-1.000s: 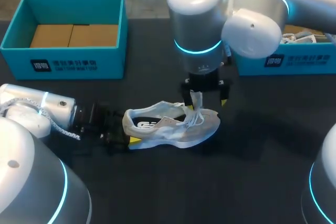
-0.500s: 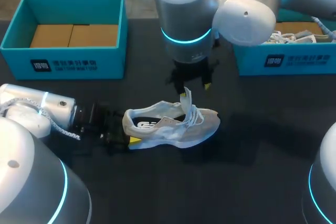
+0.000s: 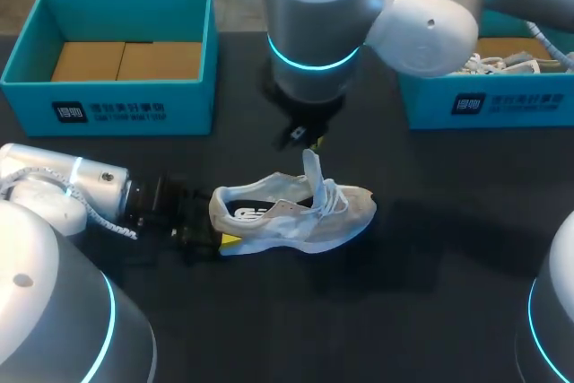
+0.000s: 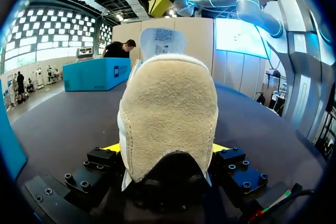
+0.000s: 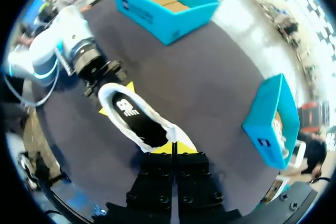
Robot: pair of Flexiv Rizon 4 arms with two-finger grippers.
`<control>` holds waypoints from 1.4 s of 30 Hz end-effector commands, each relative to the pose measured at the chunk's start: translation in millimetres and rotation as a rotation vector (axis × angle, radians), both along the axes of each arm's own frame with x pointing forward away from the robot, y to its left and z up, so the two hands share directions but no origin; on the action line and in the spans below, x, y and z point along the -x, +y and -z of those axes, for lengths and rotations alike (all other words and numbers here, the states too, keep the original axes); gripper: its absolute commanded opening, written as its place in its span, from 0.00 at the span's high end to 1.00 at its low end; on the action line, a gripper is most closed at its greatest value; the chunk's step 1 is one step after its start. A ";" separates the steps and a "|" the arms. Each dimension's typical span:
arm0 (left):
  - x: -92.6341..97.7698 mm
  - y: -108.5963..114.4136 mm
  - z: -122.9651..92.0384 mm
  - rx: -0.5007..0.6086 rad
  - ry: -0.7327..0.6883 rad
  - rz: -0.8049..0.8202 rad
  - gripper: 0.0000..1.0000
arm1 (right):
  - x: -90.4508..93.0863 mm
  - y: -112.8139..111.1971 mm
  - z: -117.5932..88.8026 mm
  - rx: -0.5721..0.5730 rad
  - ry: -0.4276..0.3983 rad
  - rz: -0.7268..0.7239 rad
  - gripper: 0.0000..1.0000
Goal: Take the shoe out of the shoebox, open the shoe tongue, remove and reinsert the insole, then place the shoe into the shoebox
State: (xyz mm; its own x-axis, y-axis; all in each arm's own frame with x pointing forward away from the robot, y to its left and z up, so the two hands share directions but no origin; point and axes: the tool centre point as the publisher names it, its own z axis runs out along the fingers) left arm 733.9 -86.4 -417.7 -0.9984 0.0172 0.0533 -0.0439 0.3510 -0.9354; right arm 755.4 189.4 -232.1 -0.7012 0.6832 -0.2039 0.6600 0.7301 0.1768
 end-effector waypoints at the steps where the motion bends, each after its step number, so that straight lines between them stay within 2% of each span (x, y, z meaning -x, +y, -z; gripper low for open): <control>1: 0.3 2.8 5.6 0.000 0.000 0.000 1.00 | -1.3 26.0 6.7 0.080 0.040 -0.284 1.00; 3: 0.3 2.8 5.6 0.000 0.000 0.000 1.00 | 1.6 38.4 7.9 0.092 0.057 -0.382 1.00; 8: 0.3 2.8 5.6 0.000 0.000 0.000 1.00 | 4.2 53.0 15.4 0.122 0.101 -0.505 1.00; 16: 0.3 2.8 5.6 0.000 0.000 0.000 1.00 | 9.6 59.0 28.3 0.127 0.139 -0.574 1.00; 36: 0.3 2.8 5.6 0.000 0.000 0.000 1.00 | 10.8 59.8 31.7 0.121 0.143 -0.557 1.00; 42: 0.3 2.8 5.6 0.000 0.000 0.000 1.00 | 7.1 57.2 50.6 0.162 0.139 -0.595 1.00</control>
